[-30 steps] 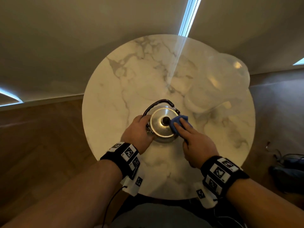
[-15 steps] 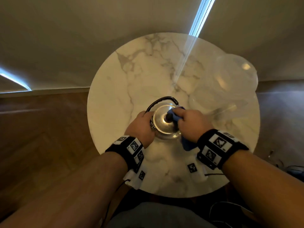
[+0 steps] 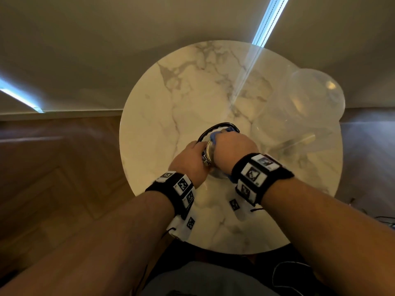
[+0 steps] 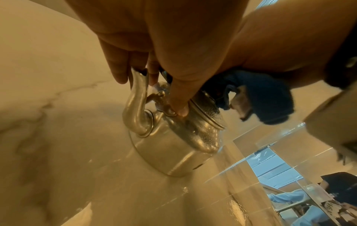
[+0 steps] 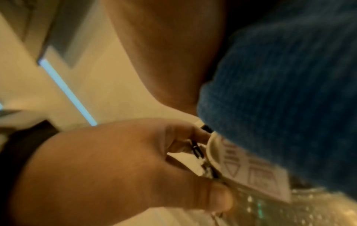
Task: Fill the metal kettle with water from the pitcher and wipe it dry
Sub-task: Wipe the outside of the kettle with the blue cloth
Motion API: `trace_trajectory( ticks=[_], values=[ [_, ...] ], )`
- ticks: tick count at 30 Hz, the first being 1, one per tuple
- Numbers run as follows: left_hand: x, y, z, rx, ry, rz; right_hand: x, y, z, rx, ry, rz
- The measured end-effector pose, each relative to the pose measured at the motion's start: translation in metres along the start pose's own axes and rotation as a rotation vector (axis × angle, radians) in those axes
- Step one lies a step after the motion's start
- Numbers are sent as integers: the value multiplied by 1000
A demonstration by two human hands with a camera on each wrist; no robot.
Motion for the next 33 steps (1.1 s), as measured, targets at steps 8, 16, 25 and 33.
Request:
trace_trajectory(
  ticks=[8,16,25,33],
  values=[
    [-2,-2,1,-14,24,-15,-28,21,-31,-180,-43,-279],
    [-4,1,5,-15,21,22,-34,42,-46,-73,15,-91],
    [-6,4,6,-46,18,37,-23,67,-50,35,17,76],
    [-7,3,5,-42,-11,24,24,87,-96,88,74,-4]
  ],
)
Point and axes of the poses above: each hand's wrist, its own z-axis towards the middle knuckle, its own y-axis out of the palm, x = y × z, the point moved 6 cm from there along z, towards the middle knuckle, and after that the axes turned 15 degrees about -y, right-handed, at the moved point
